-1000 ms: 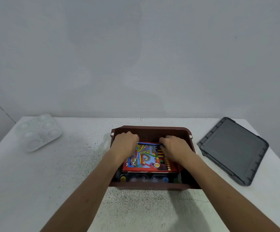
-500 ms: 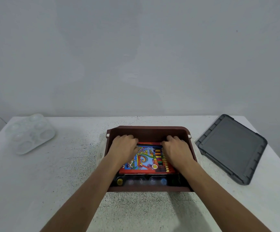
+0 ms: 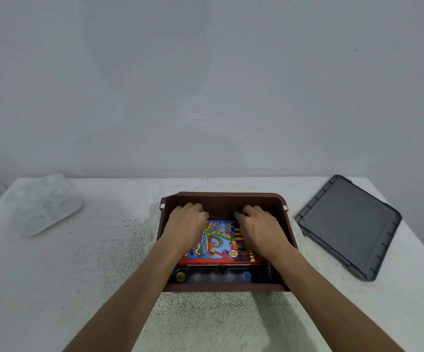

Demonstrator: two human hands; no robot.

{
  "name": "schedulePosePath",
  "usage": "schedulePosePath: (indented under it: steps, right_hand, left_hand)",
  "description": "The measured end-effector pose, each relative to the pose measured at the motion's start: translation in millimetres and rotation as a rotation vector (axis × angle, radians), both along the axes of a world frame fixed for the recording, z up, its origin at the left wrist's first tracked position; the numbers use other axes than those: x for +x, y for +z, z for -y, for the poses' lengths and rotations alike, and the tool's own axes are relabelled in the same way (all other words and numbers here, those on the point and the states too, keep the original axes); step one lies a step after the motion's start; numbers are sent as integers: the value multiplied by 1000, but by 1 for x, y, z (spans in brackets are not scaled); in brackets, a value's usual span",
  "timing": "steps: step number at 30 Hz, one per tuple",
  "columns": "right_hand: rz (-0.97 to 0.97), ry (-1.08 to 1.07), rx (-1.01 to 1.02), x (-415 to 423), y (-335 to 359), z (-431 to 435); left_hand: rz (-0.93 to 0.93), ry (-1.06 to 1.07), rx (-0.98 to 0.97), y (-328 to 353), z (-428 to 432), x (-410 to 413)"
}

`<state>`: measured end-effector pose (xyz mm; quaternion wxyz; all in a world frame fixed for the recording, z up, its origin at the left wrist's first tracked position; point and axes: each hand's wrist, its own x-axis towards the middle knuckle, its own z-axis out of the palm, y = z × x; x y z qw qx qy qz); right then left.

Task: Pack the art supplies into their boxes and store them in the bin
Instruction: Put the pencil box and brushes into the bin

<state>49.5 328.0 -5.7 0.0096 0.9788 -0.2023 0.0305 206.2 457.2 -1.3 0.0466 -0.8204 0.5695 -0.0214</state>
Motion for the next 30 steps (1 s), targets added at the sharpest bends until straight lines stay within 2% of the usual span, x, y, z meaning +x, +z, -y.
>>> schedulePosePath:
  steps: [6, 11, 14, 19, 22, 30]
  right_hand:
    - [-66, 2, 7, 1, 0, -1]
    - [-28, 1, 23, 1, 1, 0]
    - [58, -17, 48, 0, 2, 1]
    - [250, -37, 122, 0, 4, 2]
    - [299, -8, 186, 3, 8, 0]
    - [464, 45, 437, 50, 38, -38]
  left_hand:
    - [-5, 16, 14, 1, -2, 0]
    - [-36, -7, -43, -1, -1, 1]
    - [-172, 1, -217, 4, -5, 4]
    - [-481, 41, -647, 24, -35, 11]
    - [-506, 53, -855, 23, -59, 27]
    - [-640, 425, -1006, 8, -111, 76]
